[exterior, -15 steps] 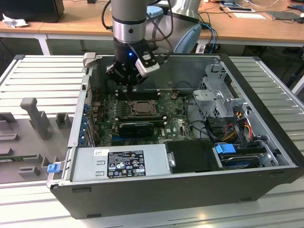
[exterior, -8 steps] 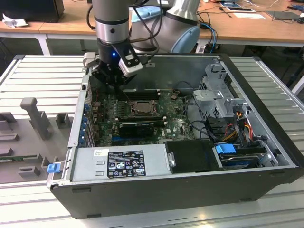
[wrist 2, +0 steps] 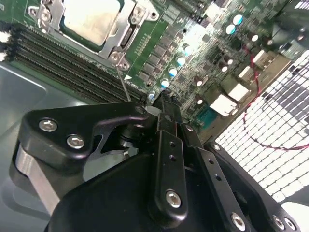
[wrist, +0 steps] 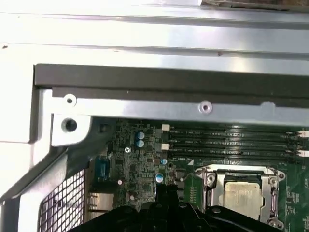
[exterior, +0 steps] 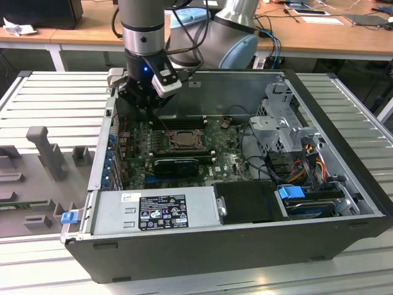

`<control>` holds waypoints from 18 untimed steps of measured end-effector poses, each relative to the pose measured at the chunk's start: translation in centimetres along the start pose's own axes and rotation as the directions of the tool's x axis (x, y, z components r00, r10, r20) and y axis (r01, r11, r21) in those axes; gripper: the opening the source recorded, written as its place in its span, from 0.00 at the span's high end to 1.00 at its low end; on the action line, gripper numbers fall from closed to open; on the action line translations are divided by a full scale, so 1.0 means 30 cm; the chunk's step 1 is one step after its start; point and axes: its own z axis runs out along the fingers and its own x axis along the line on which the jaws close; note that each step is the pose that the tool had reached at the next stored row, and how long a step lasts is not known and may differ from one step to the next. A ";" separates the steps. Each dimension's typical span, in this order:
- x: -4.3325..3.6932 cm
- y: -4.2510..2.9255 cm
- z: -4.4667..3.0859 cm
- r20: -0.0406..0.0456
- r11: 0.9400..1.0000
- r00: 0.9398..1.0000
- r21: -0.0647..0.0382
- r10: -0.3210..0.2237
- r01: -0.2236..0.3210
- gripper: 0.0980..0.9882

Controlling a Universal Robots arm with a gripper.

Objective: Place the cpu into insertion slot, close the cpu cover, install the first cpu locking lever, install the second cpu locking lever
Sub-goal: 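Install the first cpu locking lever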

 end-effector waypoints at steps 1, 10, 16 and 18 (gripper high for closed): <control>0.000 0.009 0.002 0.000 1.000 1.000 0.000 0.000 0.000 0.99; -0.028 0.035 0.005 0.000 1.000 1.000 0.000 0.000 0.000 0.99; -0.125 0.033 0.004 -0.004 1.000 1.000 0.000 0.000 0.000 0.99; -0.178 0.032 0.004 -0.007 1.000 1.000 0.000 0.000 0.000 0.99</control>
